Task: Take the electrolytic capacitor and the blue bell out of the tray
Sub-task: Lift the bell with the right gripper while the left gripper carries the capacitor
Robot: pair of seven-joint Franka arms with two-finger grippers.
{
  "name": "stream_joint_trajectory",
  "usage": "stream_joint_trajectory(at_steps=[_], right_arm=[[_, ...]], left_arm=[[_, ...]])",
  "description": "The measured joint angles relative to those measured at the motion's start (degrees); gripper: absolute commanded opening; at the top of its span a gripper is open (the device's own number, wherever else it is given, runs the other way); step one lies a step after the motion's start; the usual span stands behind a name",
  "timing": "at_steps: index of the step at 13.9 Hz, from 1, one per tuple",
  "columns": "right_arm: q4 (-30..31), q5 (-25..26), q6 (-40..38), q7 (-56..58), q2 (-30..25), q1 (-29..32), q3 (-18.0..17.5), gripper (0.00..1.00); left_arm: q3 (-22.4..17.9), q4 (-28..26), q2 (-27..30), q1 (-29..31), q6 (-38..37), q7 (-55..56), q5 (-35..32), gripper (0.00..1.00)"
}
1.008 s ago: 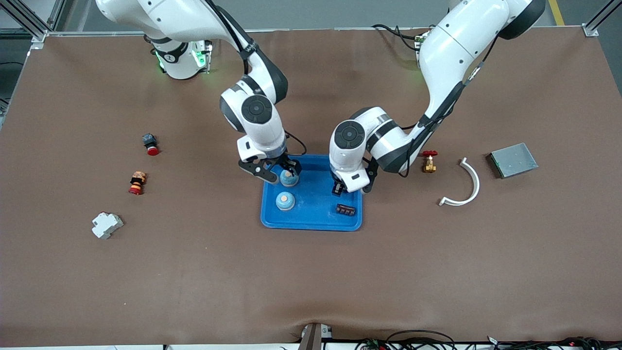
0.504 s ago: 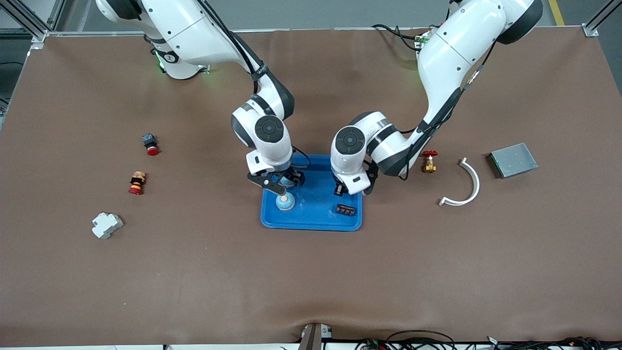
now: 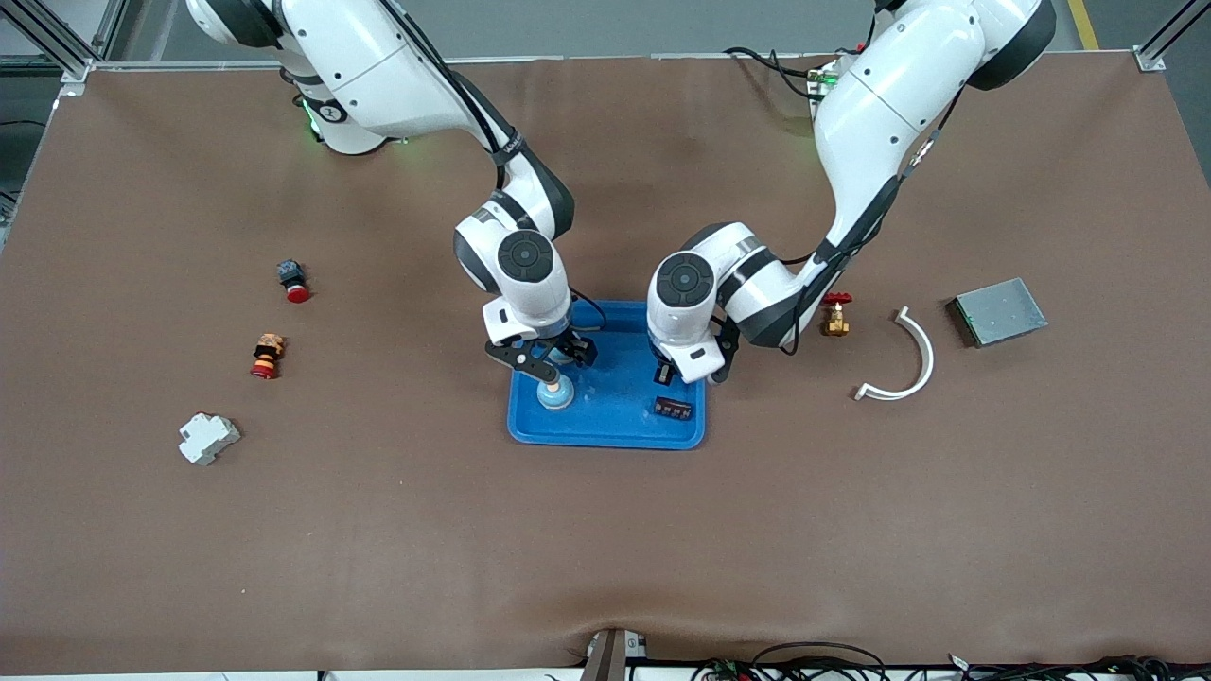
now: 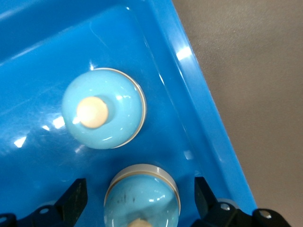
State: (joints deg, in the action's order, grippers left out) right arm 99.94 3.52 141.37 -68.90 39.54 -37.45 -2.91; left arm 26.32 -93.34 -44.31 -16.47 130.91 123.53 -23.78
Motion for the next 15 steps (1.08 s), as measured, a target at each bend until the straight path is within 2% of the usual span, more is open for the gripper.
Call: stream_joint_trajectory(at_steps=[3,6,7,8,9,10,15], right_arm=[[-0.07,0.0,0.12,-0.02,0.27,-0.55,-0.02,1.0],[-0.15,0.0,0.1,-0.22,0.28,-0.95,-0.02,1.0],[-0.2,0.0,0.1,-0.24,0.28,-0.99,-0.02,0.97],[-0.28,0.0,0.1,-0.24,0.28,-1.04,-0.02,0.73],[-0.46,0.0,0.1,-0.26,0.28,-1.05,-0.01,0.44],[-0.78,0.0,0.05,-0.25,0.28,-1.05,0.02,0.0],[-1.9,-0.09,-0.49,-0.43,0.28,-1.07,0.13,0.0]], left_arm=[[0.05,1.5,3.57,1.54,-1.05,-2.62,-0.01,0.0],[0.1,1.74,9.9,3.96,-8.08,-7.26,-0.01,0.0],[0.14,1.71,11.77,5.2,-10.98,-9.56,0.02,0.0],[0.23,1.63,13.37,6.68,-13.72,-12.53,0.29,0.0],[0.31,1.36,14.68,8.37,-16.16,-15.97,0.84,0.0],[0.39,0.81,15.77,10.34,-18.33,-20.0,1.68,0.0],[1.17,-5.01,18.35,24.39,-24.34,-44.47,6.93,0.0]])
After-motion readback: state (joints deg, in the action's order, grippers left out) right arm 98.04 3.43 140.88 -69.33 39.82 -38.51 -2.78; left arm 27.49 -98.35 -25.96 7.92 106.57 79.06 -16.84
